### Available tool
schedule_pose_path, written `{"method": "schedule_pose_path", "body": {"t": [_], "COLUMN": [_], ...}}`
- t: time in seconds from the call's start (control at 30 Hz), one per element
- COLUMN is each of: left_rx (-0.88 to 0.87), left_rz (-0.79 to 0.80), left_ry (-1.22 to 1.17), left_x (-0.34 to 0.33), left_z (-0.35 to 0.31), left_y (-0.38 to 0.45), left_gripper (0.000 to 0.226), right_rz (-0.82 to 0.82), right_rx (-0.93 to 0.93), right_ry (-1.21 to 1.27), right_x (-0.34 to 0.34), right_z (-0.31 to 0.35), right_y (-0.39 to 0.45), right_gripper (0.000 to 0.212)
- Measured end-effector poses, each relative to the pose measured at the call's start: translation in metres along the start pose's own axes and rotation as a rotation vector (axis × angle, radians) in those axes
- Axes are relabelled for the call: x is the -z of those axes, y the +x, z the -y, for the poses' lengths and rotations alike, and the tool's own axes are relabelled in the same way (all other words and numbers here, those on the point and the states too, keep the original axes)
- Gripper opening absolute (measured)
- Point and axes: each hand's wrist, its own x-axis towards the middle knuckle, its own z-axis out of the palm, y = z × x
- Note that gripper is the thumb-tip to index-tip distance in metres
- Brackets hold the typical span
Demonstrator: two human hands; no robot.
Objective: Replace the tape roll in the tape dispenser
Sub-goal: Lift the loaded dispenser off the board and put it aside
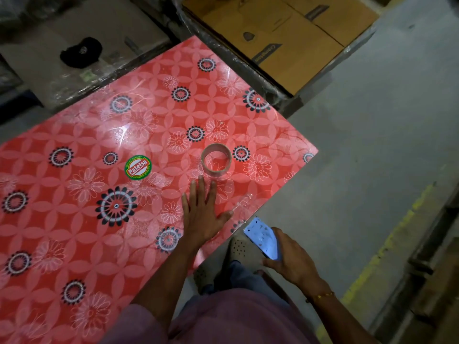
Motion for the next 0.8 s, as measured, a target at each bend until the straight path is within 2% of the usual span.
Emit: {"method": "schedule_pose_path", "body": {"t": [0.23,0.4,0.6,0.73,0.8], "left_rx": [-0.008,-0.002,-0.006,-0.027,-0.037], "left_rz": [0.054,0.021,0.006,-0.036,-0.036], "left_ry": [0.070,0.070,0.041,0.154,0.178], "left_x": [-0.017,-0.023,-0.024,-0.030,-0.030], "left_z": [-0.036,-0.035,-0.031,-0.033,-0.032], "left_y": [-0.021,-0.024,-0.023,-0.027,-0.025], "left_gripper": [0.125,0.124,0.119,0.132,0.134], "right_rz": [0.007,-0.022,-0.036,0.121,0.181], "right_rx": [-0.013,0.001,-0.012,-0.105,-0.133], "right_ry": [-0.086,-0.167,-0.246,-0.413,-0.387], "right_x": [-0.002,-0.001,-0.005,-0.005,-0.009], "right_z": [0.002,0.006,0.016,0.021,0.013], "right_y": [0.008,0.011,0.009,0.024,0.027], "right_gripper": [0.078,0.077,0.064,0.058,0.059]}}
